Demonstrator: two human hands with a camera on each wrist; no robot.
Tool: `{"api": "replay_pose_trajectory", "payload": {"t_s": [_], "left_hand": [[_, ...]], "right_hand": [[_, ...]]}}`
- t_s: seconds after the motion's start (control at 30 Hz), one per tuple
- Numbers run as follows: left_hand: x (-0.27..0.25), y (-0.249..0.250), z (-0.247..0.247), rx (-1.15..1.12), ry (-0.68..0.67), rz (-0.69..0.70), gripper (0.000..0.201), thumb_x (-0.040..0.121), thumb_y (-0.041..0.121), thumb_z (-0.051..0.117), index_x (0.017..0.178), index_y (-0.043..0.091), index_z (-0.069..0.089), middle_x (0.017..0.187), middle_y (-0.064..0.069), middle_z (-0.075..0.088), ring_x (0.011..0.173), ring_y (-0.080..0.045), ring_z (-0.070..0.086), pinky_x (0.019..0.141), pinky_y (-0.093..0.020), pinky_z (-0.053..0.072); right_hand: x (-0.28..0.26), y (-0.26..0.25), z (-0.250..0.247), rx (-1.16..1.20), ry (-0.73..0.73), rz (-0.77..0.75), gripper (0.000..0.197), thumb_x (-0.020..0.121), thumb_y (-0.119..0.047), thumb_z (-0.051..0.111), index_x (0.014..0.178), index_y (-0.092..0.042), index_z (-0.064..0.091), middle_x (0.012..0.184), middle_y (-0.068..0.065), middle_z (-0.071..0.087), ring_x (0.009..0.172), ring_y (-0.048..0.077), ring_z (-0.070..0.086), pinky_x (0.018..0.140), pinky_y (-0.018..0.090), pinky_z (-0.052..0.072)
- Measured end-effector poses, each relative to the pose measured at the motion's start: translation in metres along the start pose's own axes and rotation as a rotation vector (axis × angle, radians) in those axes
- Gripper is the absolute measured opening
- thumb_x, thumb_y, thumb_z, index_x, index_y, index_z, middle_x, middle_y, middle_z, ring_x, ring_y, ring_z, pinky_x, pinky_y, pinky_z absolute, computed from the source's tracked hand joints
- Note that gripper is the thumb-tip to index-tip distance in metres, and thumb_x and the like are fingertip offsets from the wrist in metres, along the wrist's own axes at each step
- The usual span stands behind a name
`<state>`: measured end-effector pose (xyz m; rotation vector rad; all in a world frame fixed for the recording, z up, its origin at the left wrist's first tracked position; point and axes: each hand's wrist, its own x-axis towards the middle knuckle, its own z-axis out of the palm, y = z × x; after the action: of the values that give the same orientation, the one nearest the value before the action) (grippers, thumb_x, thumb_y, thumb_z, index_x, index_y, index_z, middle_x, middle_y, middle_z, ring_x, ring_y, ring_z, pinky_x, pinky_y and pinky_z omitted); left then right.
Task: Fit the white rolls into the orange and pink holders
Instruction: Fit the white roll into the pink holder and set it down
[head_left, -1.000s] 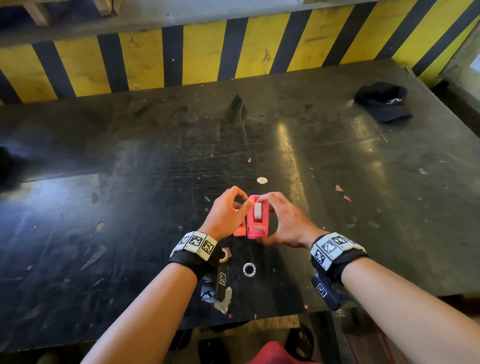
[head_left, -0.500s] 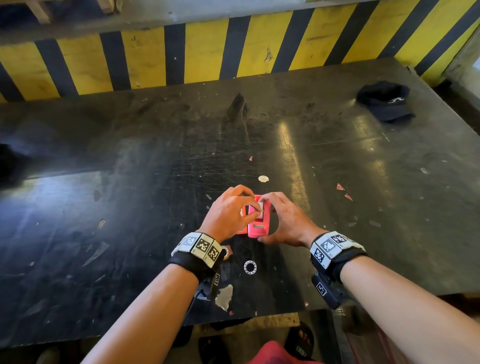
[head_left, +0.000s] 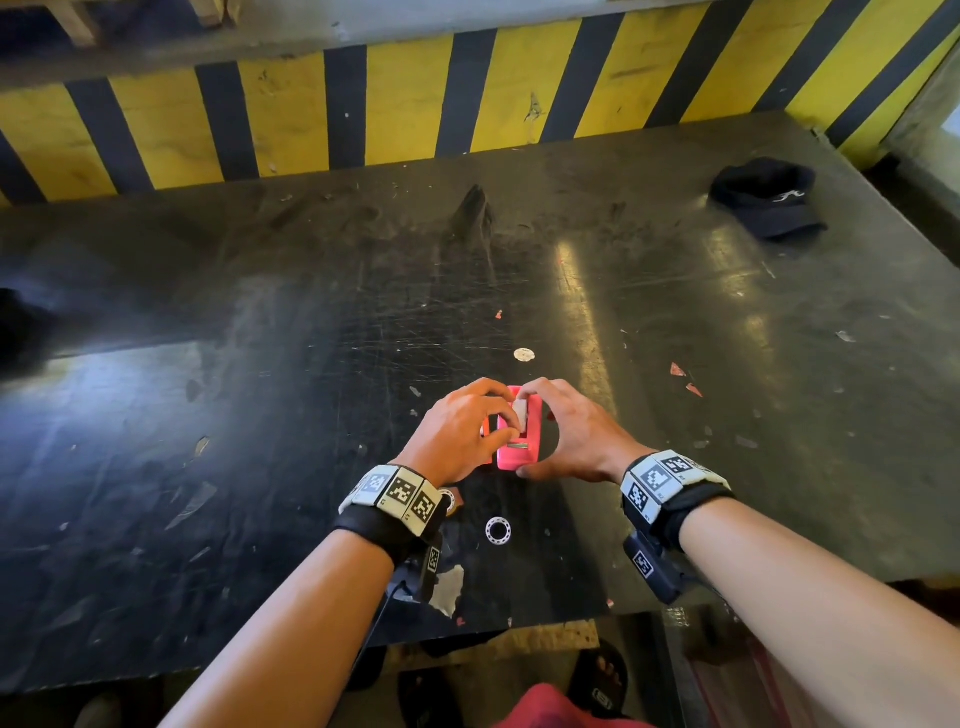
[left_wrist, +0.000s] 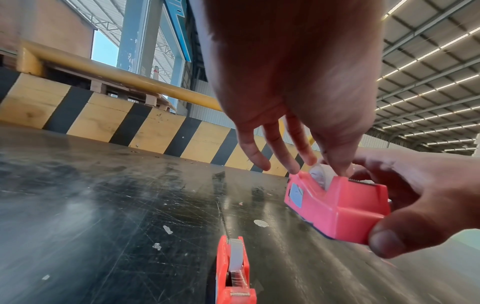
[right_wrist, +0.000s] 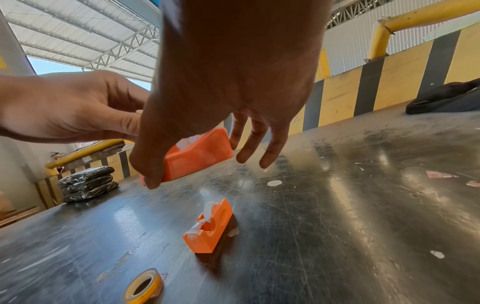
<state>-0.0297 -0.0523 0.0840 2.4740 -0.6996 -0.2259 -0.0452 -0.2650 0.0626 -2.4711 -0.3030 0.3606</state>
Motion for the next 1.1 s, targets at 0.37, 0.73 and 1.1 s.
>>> {"api": "replay_pose_trajectory", "payload": {"t_s": [0.37, 0.73, 1.1], "left_hand": [[-0.009, 0.005, -0.003, 0.060, -0.043, -0.015, 0.011, 0.092, 0.035, 0.070, 0.100, 0.032, 0.077, 0.138, 0.008, 0.058, 0.113, -0.013, 0.061, 0.087, -0.025, 0.046], [-0.021, 0.004, 0.003, 0.129, 0.092, 0.073, 0.011, 0.090, 0.038, 0.072, 0.096, 0.035, 0.080, 0.125, 0.009, 0.062, 0.102, -0.011, 0.060, 0.083, -0.034, 0.053], [-0.026, -0.009, 0.019, 0.273, 0.222, 0.218, 0.009, 0.087, 0.041, 0.075, 0.091, 0.036, 0.081, 0.118, 0.005, 0.066, 0.101, -0.019, 0.058, 0.086, -0.038, 0.048]], "right_hand": [[0.001, -0.004, 0.000, -0.012, -0.024, 0.010, 0.091, 0.056, -0.057, 0.094, 0.128, -0.044, 0.040, 0.134, -0.005, 0.052, 0.116, 0.020, 0.057, 0.092, 0.042, 0.053], [0.004, -0.005, 0.003, -0.008, -0.031, 0.027, 0.091, 0.056, -0.056, 0.095, 0.128, -0.042, 0.041, 0.134, -0.003, 0.054, 0.118, 0.021, 0.057, 0.094, 0.043, 0.053], [0.007, -0.001, 0.006, -0.001, -0.005, 0.013, 0.088, 0.055, -0.053, 0.093, 0.127, -0.039, 0.043, 0.129, -0.003, 0.053, 0.113, 0.019, 0.057, 0.092, 0.036, 0.051]]}}
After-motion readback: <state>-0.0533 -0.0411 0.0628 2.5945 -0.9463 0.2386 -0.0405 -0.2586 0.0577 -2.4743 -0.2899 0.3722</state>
